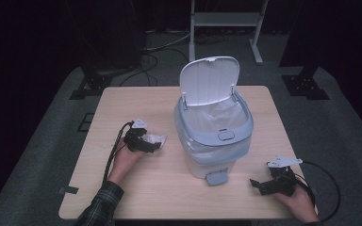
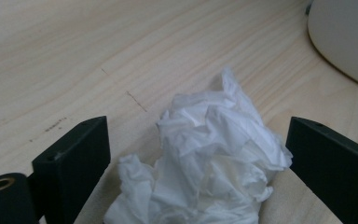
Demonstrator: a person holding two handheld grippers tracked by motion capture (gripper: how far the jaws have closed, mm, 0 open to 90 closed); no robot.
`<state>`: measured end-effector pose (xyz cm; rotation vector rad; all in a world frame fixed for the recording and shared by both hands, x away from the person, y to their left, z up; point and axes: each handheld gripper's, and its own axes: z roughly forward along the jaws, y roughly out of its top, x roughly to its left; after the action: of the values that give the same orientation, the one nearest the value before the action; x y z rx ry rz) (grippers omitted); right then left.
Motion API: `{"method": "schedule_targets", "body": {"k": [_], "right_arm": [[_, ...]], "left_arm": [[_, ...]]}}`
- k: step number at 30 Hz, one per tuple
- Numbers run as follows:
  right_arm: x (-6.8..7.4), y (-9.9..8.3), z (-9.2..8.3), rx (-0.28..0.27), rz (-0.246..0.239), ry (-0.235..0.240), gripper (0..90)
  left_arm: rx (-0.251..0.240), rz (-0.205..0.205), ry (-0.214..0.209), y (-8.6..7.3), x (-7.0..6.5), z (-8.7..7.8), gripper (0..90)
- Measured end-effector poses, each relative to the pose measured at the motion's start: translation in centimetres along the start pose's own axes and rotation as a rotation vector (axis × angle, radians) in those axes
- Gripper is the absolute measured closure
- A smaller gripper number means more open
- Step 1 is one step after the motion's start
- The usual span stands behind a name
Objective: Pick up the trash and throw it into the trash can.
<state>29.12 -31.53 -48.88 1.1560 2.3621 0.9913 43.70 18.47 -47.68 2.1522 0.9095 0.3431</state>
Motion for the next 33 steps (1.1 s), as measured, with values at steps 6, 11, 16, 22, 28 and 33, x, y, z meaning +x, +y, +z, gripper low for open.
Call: {"method": "schedule_targets", "body": {"k": [6, 11, 16, 22, 28, 33], "right_arm": [[0.0, 0.0, 0.0, 0.0, 0.0, 0.0, 0.0], [0.0, 0.0, 0.0, 0.0, 0.0, 0.0, 0.0], [0.0, 0.0, 0.0, 0.0, 0.0, 0.0, 0.0], [0.0, 0.0, 0.0, 0.0, 0.0, 0.0, 0.0], [0.0, 0.0, 0.0, 0.0, 0.001, 0.001, 0.0], [0.0, 0.0, 0.0, 0.0, 0.0, 0.0, 0.0]], "left_arm": [[0.007, 0.003, -0.012, -0.2, 0.1, 0.0, 12.8], [0.0, 0.012, -0.013, -0.3, 0.1, -0.2, 21.1], [-0.021, 0.025, -0.012, -0.6, 0.1, -0.5, 31.3], [-0.044, 0.044, 0.007, -0.8, -0.2, -0.8, 45.1], [-0.041, 0.033, -0.002, -1.0, -0.1, -1.2, 50.4], [-0.042, 0.023, -0.019, -0.8, -0.3, -1.5, 51.9]]}}
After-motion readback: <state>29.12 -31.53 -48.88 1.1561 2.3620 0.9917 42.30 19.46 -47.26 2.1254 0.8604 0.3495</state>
